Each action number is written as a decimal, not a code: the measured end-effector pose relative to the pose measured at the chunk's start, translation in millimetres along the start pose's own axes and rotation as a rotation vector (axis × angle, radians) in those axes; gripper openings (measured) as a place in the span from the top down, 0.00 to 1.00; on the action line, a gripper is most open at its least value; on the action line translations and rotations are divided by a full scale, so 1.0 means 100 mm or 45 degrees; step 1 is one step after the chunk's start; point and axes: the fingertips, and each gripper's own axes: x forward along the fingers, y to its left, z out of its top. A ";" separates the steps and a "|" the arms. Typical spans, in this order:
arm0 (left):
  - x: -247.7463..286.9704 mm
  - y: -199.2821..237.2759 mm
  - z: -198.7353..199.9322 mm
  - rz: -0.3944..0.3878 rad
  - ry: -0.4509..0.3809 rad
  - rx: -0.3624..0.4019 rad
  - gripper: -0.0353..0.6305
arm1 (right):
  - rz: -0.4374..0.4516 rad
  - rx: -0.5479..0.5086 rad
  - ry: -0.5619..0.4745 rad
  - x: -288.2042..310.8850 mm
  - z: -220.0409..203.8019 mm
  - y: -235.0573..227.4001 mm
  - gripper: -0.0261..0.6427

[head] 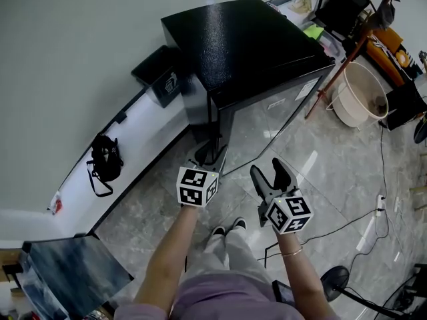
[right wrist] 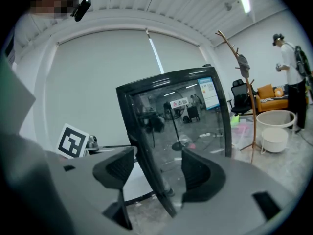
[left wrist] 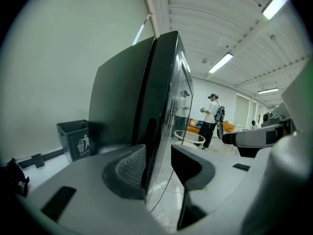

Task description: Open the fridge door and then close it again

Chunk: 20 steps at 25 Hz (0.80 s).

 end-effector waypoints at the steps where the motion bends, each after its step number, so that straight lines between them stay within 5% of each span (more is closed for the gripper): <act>1: 0.02 -0.01 0.01 -0.001 -0.001 0.003 0.70 | 0.001 0.003 -0.001 0.00 0.00 -0.01 0.52; 20: 0.06 0.02 0.04 0.043 0.003 -0.022 0.82 | 0.001 0.022 -0.034 -0.18 0.09 -0.03 0.52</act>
